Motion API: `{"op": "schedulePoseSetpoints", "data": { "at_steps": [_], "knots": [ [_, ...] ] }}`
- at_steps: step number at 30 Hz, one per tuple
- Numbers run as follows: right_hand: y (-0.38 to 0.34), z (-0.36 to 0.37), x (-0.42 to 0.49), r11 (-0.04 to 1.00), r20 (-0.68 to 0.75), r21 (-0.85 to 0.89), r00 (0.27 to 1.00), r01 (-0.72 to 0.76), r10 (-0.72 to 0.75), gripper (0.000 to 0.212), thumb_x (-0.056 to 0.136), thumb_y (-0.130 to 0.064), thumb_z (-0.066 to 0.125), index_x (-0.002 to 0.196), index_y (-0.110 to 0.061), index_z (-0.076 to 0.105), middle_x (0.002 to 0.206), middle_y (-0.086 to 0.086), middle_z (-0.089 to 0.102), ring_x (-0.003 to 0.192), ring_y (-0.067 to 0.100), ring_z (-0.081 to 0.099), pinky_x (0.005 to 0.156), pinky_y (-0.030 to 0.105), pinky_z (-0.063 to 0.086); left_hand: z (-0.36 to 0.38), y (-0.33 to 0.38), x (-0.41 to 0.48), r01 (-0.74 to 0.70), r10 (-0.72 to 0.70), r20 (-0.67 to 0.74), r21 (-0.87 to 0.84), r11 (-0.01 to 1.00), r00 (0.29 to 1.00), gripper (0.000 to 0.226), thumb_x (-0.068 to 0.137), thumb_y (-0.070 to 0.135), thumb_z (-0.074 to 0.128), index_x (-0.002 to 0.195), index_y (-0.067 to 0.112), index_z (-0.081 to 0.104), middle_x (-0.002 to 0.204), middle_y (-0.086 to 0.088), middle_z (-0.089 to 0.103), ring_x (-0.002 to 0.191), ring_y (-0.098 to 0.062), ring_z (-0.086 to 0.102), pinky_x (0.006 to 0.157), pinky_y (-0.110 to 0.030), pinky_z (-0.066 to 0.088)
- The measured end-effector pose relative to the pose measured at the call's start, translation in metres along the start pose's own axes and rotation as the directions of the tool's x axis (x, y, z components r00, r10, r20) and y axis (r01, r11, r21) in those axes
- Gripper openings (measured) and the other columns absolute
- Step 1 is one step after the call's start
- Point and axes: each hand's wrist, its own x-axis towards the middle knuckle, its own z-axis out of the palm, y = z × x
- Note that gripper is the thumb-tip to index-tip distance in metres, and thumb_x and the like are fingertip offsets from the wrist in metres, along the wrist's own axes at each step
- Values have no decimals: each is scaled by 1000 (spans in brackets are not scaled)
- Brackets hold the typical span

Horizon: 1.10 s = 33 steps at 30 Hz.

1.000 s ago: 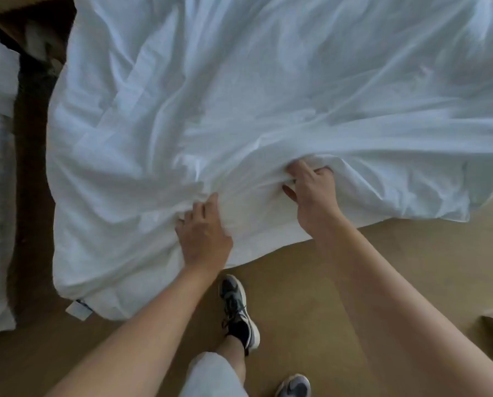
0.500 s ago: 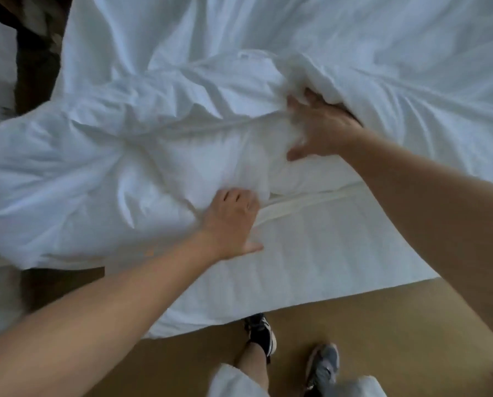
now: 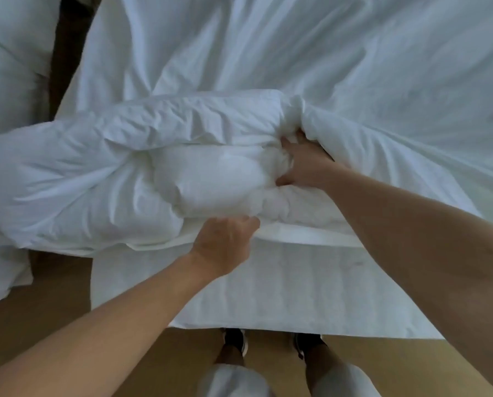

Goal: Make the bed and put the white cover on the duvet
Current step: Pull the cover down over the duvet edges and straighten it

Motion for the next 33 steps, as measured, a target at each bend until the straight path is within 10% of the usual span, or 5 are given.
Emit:
{"op": "schedulePoseSetpoints", "data": {
  "at_steps": [7, 14, 22, 28, 33],
  "knots": [
    [-38, 24, -104, 946, -633, 218, 773, 241, -51, 54, 90, -62, 58, 108, -13, 72, 105, 8, 67, 98, 31, 59, 87, 42, 44, -54, -5, 24, 197, -192, 80, -49, 979, 978, 15, 86, 26, 49, 82, 15, 58, 76, -17, 68, 69, -43, 65, 56, -37, 39],
    [55, 85, -223, 802, -129, 205, 797, -561, 591, 28, 102, -13, 42, 124, -7, 58, 121, 18, 63, 110, 38, 61, 92, 47, 49, -44, -1, -7, 79, -72, 163, -37, 996, 984, 27, 95, 35, 58, 85, 11, 66, 82, -23, 70, 76, -46, 66, 60, -37, 35],
    [58, 18, -315, 944, -520, 104, 792, -312, 319, 17, 84, -11, 75, 98, -1, 71, 94, 21, 71, 90, 43, 70, 77, 56, 59, -97, -20, -33, 163, -154, 88, -107, 981, 984, 44, 99, 48, 50, 98, 11, 74, 93, -26, 70, 85, -46, 67, 67, -43, 49],
    [67, -69, -348, 927, -158, -161, 936, -338, 314, 62, 72, -83, 59, 73, -21, 52, 61, -5, 51, 62, 23, 54, 58, 30, 40, -117, 22, -56, 160, -144, 145, -103, 982, 979, 51, 98, 56, 44, 91, 14, 71, 86, -20, 69, 81, -41, 67, 62, -38, 44],
    [83, -77, -361, 934, -204, -212, 948, -287, 245, 17, 88, -36, 71, 82, -20, 66, 72, 5, 65, 71, 32, 68, 61, 34, 53, -138, 40, -71, 6, 27, 218, -149, 989, 976, 75, 78, 89, 19, 65, 24, 54, 63, -5, 59, 63, -33, 61, 53, -30, 33]
  ]
}}
